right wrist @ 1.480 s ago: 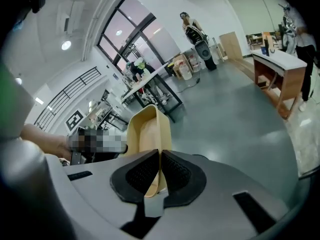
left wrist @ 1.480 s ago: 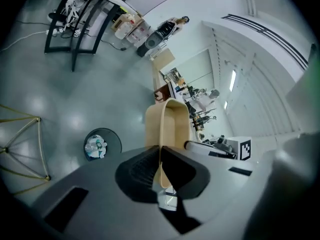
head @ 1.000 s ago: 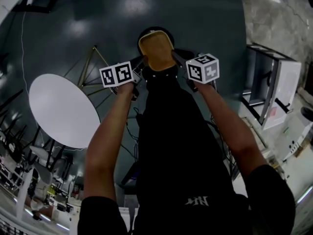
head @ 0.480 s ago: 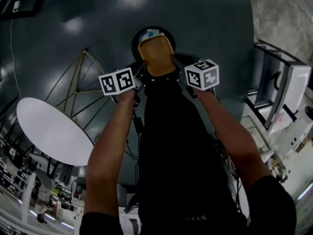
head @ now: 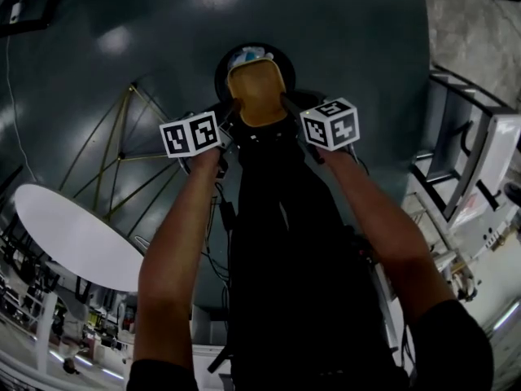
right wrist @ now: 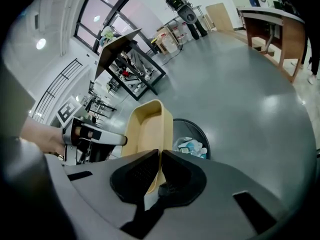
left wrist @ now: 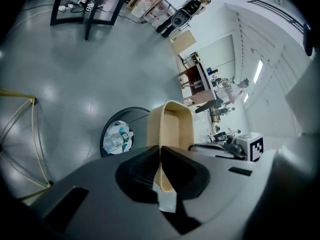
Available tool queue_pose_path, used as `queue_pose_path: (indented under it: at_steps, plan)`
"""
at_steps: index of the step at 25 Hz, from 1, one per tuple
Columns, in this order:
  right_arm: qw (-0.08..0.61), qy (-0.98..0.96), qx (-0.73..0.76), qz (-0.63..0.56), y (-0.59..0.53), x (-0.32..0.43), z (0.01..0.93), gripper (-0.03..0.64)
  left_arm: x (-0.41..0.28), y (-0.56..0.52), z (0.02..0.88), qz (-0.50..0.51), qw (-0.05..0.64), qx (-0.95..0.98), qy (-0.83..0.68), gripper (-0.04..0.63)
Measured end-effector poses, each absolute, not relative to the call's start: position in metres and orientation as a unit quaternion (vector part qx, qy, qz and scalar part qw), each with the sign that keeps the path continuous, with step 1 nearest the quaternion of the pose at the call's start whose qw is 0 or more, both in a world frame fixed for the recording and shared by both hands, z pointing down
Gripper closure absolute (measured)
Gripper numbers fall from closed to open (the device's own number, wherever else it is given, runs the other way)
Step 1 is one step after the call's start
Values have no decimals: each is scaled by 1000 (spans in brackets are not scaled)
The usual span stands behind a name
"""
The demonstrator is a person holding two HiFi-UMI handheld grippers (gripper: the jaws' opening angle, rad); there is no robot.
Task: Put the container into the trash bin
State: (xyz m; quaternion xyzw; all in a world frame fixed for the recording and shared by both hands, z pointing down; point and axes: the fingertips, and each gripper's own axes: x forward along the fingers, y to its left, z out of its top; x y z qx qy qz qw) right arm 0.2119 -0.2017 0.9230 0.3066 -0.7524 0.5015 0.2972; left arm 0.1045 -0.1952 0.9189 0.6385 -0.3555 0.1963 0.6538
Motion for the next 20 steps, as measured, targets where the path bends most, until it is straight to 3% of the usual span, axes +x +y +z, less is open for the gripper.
queue_pose_path:
  at_steps: [20]
  plan:
    - [310,-738,336,496,-200,209,1022,568,103,-202,1008,241,640,645,-342,575]
